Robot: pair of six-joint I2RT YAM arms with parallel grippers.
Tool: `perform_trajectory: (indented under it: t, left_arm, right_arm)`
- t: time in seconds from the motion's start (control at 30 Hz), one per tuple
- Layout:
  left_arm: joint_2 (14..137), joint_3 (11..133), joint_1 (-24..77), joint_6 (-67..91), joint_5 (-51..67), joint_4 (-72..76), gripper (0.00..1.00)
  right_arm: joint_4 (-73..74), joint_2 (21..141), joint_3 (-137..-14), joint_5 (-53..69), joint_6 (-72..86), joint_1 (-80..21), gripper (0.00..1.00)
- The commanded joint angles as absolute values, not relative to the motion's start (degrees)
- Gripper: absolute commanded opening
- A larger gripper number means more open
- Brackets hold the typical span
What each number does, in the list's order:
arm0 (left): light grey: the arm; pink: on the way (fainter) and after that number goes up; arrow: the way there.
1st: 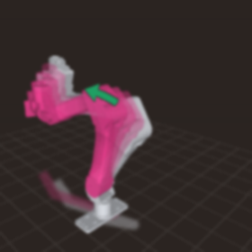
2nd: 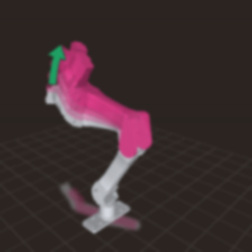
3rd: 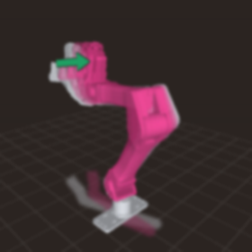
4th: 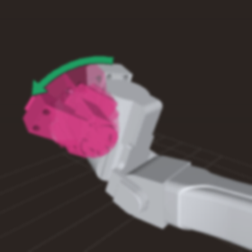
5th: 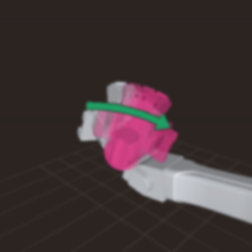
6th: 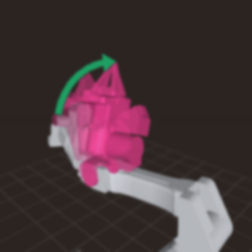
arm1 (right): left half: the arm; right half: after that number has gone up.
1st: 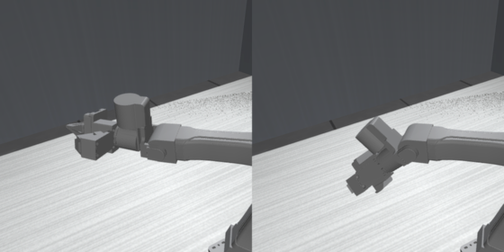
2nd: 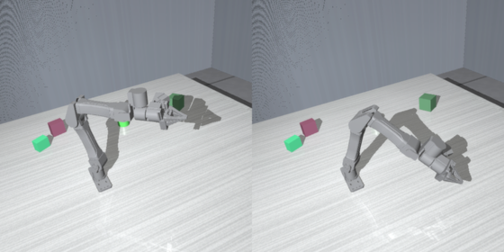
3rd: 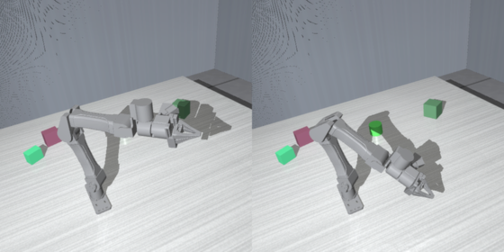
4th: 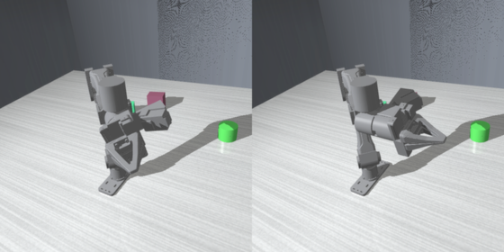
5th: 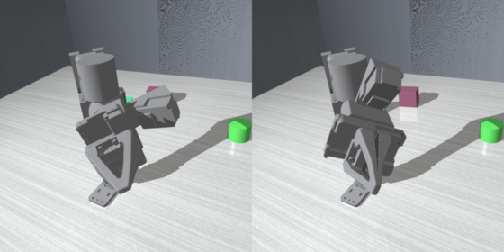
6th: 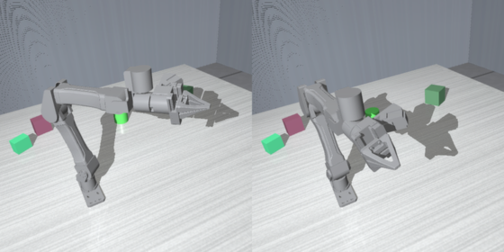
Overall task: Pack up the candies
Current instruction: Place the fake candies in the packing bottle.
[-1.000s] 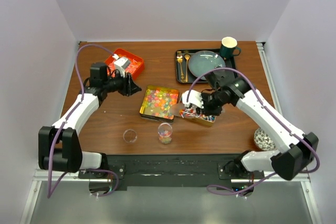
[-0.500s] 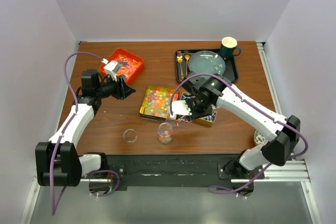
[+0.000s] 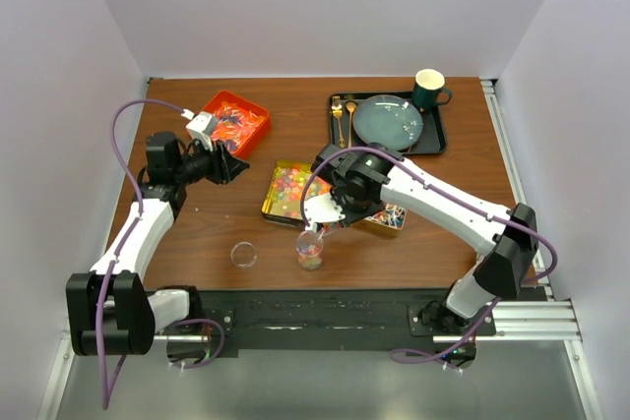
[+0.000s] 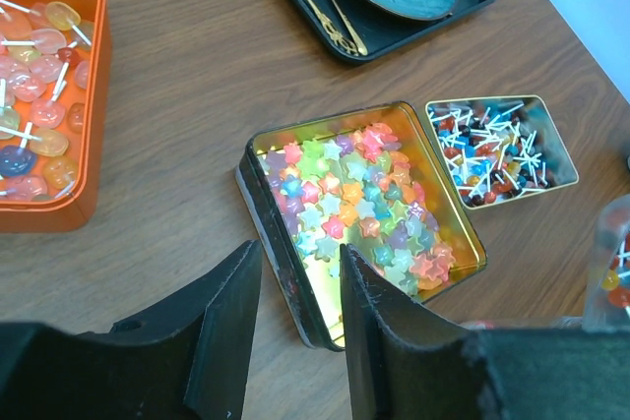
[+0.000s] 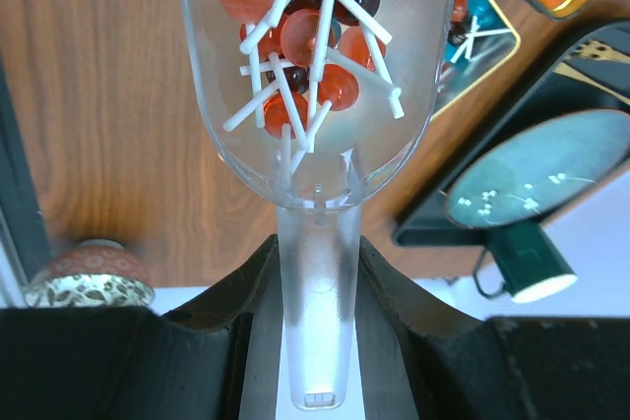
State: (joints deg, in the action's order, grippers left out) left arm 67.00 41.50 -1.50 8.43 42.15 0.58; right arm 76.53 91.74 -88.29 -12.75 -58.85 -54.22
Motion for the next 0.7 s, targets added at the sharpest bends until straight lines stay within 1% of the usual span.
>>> perform_trajectory:
  t: [0.0,0.43,0.67]
  left_arm:
    - [65.8,41.1,-2.4,9.4,42.1,3.7,0.42]
    - [65.5,40.7,-3.1,10.7,42.3,4.7,0.43]
    - [65.5,40.4,-3.1,11.2,42.5,5.4,0.43]
  right_arm:
    - [85.3,91.5,-90.8,-20.0,-59.9,-56.9,0.00]
    - [87.4,92.1,-89.8,-27.8,-61.3,-60.6,0.00]
    - [88.2,91.5,-88.1,-29.2,-60.6,-61.6,0.00]
